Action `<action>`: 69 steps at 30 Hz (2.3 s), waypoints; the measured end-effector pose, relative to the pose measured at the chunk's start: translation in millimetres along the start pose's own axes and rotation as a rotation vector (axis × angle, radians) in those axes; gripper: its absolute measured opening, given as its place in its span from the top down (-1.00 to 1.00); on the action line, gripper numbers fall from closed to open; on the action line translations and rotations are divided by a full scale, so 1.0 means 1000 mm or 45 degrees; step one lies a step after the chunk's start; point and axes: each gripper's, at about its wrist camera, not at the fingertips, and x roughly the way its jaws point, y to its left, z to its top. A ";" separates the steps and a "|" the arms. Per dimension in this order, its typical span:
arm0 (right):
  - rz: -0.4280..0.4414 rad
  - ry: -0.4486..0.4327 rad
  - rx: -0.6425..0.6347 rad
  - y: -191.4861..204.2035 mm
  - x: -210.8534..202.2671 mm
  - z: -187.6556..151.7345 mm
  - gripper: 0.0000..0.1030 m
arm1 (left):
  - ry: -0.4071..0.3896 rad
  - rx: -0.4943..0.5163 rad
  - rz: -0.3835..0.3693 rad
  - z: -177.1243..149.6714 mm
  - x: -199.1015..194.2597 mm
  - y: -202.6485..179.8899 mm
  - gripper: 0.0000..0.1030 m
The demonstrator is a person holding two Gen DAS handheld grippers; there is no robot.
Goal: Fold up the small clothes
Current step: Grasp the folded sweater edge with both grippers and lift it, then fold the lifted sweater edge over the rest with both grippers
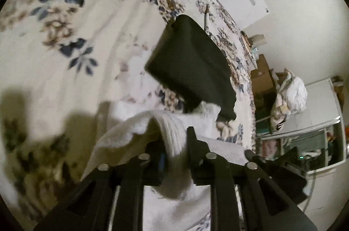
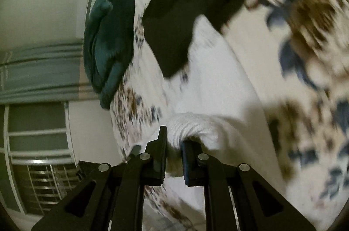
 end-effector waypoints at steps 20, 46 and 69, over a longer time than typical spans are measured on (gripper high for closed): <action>-0.423 0.080 -0.388 -0.017 0.054 0.010 0.23 | 0.116 0.391 0.436 -0.007 0.064 0.013 0.43; -0.434 0.207 -0.338 -0.036 0.033 0.025 0.17 | 0.045 -0.002 0.249 -0.018 -0.018 0.066 -0.05; -0.461 0.263 -0.185 -0.094 0.009 -0.060 0.80 | 0.067 -0.086 0.354 -0.103 -0.036 0.074 0.81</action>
